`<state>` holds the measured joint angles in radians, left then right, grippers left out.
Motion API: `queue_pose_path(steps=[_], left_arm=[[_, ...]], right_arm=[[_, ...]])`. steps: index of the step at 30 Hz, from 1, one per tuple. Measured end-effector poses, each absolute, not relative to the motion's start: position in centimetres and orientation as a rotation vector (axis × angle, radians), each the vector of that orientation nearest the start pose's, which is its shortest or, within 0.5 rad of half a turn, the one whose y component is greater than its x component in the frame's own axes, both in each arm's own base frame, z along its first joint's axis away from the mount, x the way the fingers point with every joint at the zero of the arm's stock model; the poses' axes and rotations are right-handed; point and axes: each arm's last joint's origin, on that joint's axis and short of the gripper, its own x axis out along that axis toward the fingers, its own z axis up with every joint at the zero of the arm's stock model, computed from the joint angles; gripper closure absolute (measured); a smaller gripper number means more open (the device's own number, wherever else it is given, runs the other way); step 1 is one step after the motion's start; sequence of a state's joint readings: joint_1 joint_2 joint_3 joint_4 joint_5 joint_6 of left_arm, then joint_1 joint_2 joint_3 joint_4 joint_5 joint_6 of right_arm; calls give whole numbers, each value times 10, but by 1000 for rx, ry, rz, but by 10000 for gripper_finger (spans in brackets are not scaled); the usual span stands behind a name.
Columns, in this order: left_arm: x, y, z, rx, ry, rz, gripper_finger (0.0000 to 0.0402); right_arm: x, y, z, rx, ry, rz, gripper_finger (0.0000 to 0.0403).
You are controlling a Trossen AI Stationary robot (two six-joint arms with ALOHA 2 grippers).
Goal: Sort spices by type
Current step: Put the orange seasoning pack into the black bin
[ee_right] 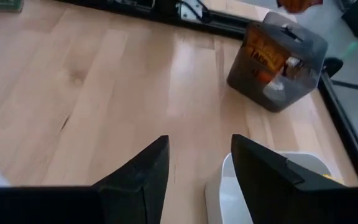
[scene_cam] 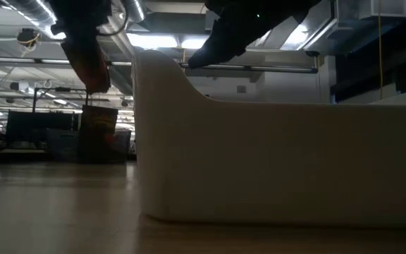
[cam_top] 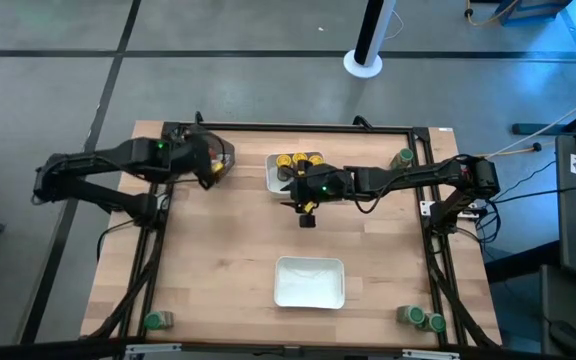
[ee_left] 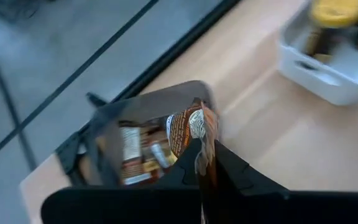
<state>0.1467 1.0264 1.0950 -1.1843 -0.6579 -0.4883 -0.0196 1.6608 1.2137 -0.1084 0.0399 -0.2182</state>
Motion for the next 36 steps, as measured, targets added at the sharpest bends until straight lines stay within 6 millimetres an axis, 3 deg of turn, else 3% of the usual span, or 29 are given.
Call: queue_pose_path(steps=[9,16,20,27,36], left_arm=[[165,88,315,-196,971,1082,401],[176,116,289,-261,1142,1063,401],[179,125,265,-264,1212,1033,401],[174,134,233,-391,1168,990,401],[168,135,216,-464,1163,959,401]], right_arm=[[373,-9,264,-219,550,0,230],[373,-9,264,-219,553,0,230],[372,-9,263,-218,568,2,230],[372,-9,262,-216,581,3,230],[372,-9,262,-215,576,2,230]])
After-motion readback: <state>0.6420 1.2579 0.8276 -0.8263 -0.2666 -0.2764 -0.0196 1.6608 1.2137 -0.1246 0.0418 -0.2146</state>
